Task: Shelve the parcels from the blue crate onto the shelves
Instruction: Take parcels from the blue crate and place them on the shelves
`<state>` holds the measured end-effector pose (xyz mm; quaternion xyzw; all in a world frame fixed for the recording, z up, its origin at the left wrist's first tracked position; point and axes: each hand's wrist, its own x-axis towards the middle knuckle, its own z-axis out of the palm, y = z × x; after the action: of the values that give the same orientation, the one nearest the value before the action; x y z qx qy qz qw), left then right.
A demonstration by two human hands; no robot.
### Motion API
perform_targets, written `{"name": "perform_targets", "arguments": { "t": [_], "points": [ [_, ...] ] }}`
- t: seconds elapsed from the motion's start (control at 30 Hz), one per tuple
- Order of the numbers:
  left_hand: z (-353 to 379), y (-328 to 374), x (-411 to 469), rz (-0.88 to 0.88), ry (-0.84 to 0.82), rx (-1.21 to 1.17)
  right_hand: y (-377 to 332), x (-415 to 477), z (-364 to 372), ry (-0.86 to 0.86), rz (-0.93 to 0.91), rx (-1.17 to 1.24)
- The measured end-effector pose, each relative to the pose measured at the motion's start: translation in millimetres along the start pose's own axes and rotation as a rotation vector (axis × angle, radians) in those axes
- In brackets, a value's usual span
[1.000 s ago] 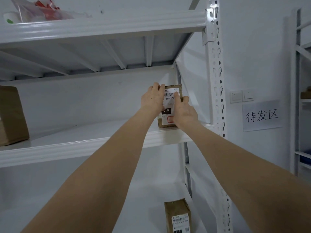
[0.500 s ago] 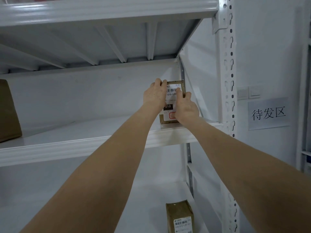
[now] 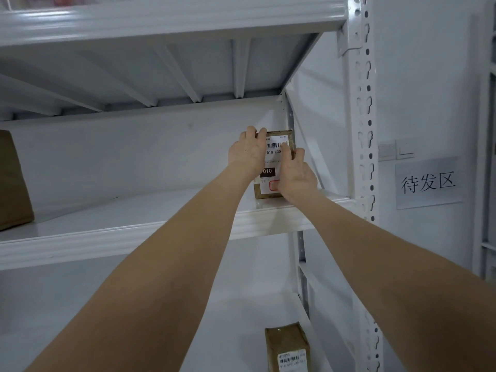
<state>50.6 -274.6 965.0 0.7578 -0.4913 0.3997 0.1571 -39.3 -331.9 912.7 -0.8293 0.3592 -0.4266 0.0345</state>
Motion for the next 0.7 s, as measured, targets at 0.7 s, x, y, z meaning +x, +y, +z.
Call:
{"name": "perform_targets", "arguments": {
  "t": [0.7],
  "points": [
    [-34.6, -25.7, -81.8, -0.165, -0.102, 0.032, -35.6, -47.6, -8.0, 0.132, -0.158, -0.028]
  ]
}}
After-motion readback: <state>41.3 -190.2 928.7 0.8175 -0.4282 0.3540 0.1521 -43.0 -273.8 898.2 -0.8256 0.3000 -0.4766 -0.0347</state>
